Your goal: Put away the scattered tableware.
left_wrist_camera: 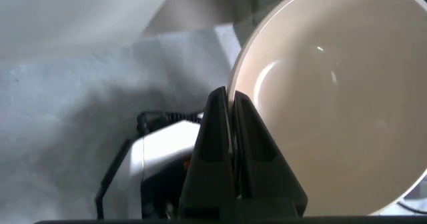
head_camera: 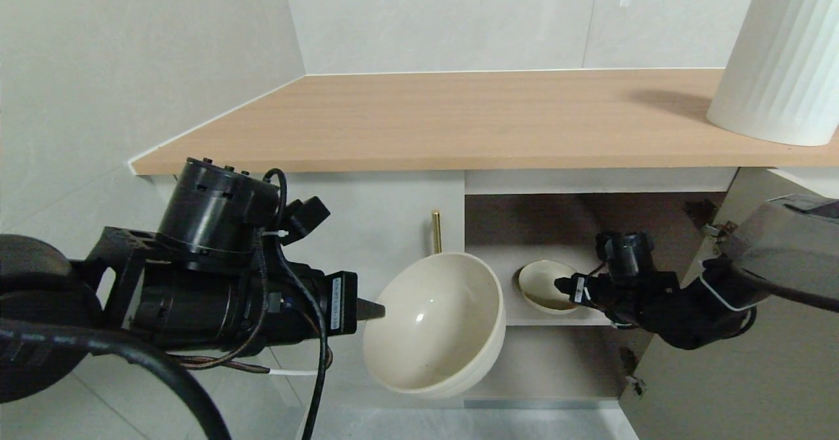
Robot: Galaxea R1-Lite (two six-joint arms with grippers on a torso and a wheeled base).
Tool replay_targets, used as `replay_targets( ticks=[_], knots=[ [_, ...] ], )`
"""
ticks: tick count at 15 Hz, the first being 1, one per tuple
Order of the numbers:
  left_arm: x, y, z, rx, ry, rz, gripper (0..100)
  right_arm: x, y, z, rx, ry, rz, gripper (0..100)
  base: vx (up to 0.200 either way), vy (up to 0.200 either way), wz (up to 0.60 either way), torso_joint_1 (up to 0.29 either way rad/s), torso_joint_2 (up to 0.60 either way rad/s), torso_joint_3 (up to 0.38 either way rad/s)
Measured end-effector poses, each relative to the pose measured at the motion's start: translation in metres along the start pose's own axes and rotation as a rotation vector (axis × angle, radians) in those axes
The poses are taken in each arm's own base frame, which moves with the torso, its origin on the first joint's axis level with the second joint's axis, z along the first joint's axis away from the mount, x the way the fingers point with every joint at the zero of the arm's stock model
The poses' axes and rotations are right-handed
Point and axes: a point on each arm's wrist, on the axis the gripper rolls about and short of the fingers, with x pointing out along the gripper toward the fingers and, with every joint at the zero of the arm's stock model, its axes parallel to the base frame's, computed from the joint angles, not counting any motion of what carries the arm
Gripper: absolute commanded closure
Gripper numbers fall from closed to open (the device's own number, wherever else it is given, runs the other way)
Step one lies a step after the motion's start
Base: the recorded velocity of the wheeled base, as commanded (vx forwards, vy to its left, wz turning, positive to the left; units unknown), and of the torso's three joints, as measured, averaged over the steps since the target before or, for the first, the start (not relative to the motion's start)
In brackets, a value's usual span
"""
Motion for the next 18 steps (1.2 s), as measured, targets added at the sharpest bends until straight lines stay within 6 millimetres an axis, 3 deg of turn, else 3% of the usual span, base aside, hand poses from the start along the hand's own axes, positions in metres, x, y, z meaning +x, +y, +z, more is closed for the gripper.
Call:
replay_targets(
  ticks=[3,6,9,13,18],
  knots=[
    [0.018,-0.005,-0.008,0.052,0.070,0.045,100,-0.065,0.015,0.005,-0.105,0.141,0.149,0,0.000,0.000,0.00,0.000,0.00,0.000],
    [0.044,-0.005,-0.019,0.112,0.080,0.213,100,-0.135,0.032,0.006,-0.213,0.259,0.283,0,0.000,0.000,0.00,0.000,0.00,0.000],
    [0.065,-0.007,-0.031,0.149,0.121,0.279,100,-0.187,0.046,0.007,-0.292,0.287,0.405,0,0.000,0.000,0.00,0.000,0.00,0.000],
    [0.071,-0.013,-0.038,0.173,0.146,0.275,100,-0.213,0.061,-0.001,-0.358,0.296,0.484,0,0.000,0.000,0.00,0.000,0.00,0.000],
    [0.063,-0.026,-0.045,0.209,0.132,0.251,100,-0.205,0.080,-0.019,-0.403,0.326,0.437,0,0.000,0.000,0.00,0.000,0.00,0.000]
  ],
)
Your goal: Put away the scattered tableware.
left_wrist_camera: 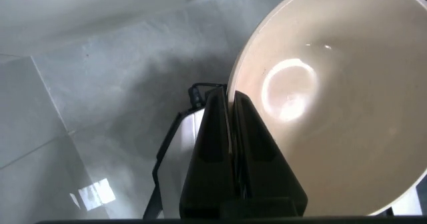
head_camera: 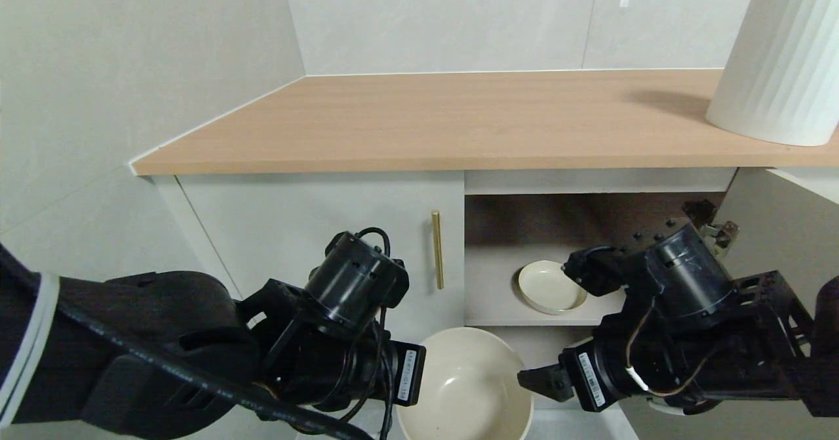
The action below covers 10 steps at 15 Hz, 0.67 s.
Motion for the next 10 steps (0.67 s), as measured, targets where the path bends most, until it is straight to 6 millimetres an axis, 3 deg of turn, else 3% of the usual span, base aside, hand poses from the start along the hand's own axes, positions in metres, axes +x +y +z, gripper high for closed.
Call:
replay_targets(
  ticks=[5,6,10],
  knots=[
    [-0.005,-0.006,-0.003,0.018,-0.004,-0.019,100,0.017,0.006,0.001,0.031,0.026,-0.020,0,0.000,0.000,0.00,0.000,0.00,0.000],
    [-0.005,-0.007,-0.003,0.019,-0.004,-0.020,100,0.019,0.006,0.001,0.032,0.030,-0.021,100,0.000,0.000,0.00,0.000,0.00,0.000],
    [-0.002,-0.007,-0.004,0.021,0.000,-0.020,100,0.021,0.007,0.001,0.035,0.036,-0.016,100,0.000,0.000,0.00,0.000,0.00,0.000]
  ],
)
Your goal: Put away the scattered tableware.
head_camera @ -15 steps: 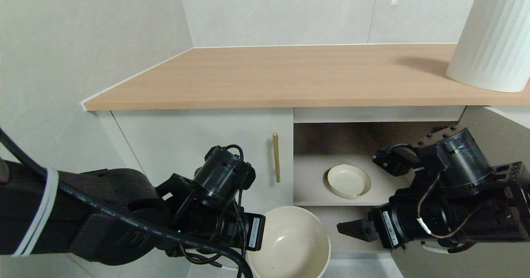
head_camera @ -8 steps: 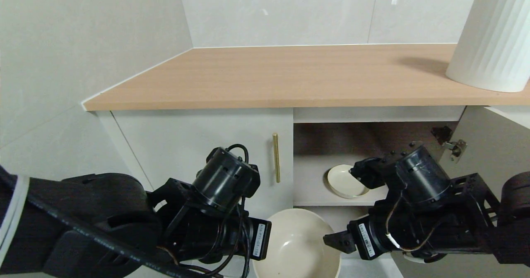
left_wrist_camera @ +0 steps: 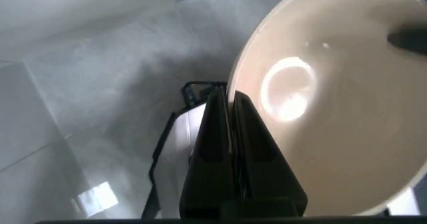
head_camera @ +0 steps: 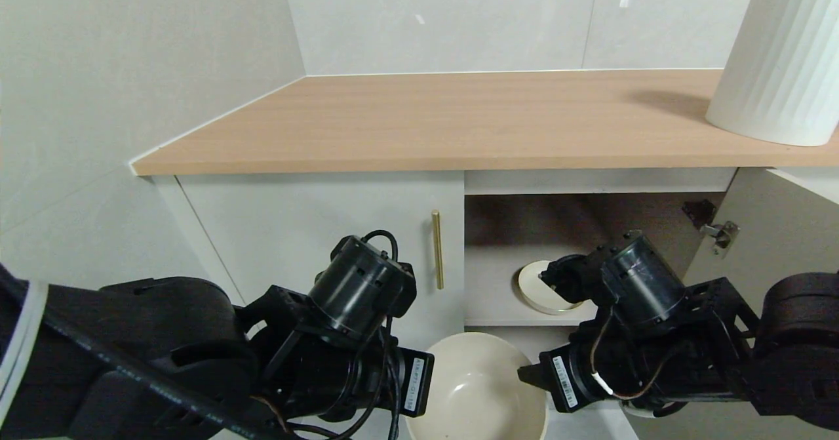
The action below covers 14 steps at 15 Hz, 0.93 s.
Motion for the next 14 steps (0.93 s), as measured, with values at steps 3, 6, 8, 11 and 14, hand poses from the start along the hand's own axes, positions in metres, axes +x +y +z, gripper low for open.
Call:
replay_targets(
  ticks=[3,6,8,11,14],
  knots=[
    [0.0015,-0.0002,-0.0003,0.000,0.005,-0.001,100,0.0009,0.0016,-0.0023,-0.008,0.008,0.002,100,0.000,0.000,0.00,0.000,0.00,0.000],
    [0.0018,0.0002,-0.0003,-0.001,0.006,0.002,100,0.0013,0.0020,-0.0028,-0.010,0.011,0.001,100,0.000,0.000,0.00,0.000,0.00,0.000],
    [0.0018,0.0003,-0.0004,0.000,0.007,0.004,100,0.0015,0.0019,-0.0030,-0.010,0.012,0.000,100,0.000,0.000,0.00,0.000,0.00,0.000],
    [0.0019,0.0005,-0.0006,0.000,0.008,0.007,0,0.0022,0.0018,-0.0034,-0.011,0.014,-0.003,100,0.000,0.000,0.00,0.000,0.00,0.000],
    [0.0022,0.0015,-0.0011,-0.001,0.012,0.016,0,0.0023,0.0011,-0.0042,-0.011,0.020,-0.009,100,0.000,0.000,0.00,0.000,0.00,0.000]
  ],
)
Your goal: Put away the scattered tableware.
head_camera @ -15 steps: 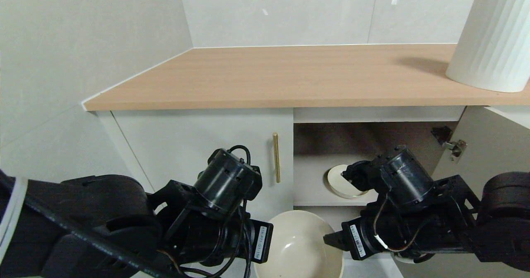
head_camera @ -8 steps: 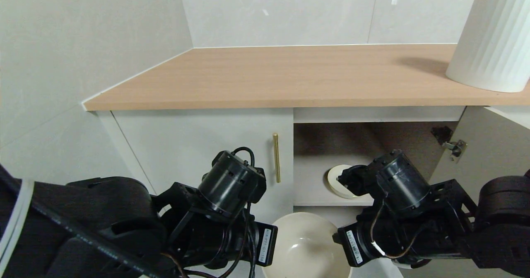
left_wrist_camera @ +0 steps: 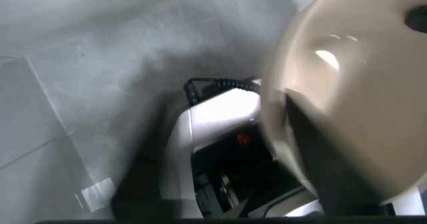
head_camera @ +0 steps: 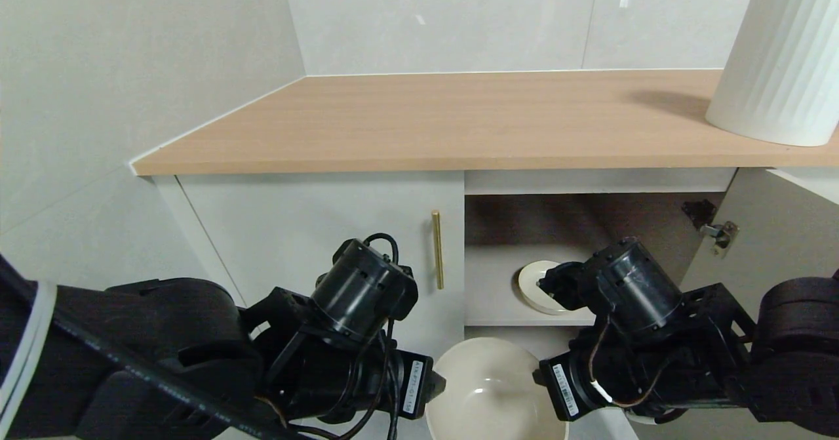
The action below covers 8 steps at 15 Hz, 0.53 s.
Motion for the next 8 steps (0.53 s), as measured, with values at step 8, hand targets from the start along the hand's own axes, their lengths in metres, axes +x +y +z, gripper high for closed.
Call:
replay_targets(
  ticks=[8],
  knots=[
    [-0.003,-0.001,0.003,-0.012,-0.036,0.010,0,0.015,-0.012,0.000,0.015,0.002,-0.128,100,0.000,0.000,0.00,0.000,0.00,0.000]
  ],
)
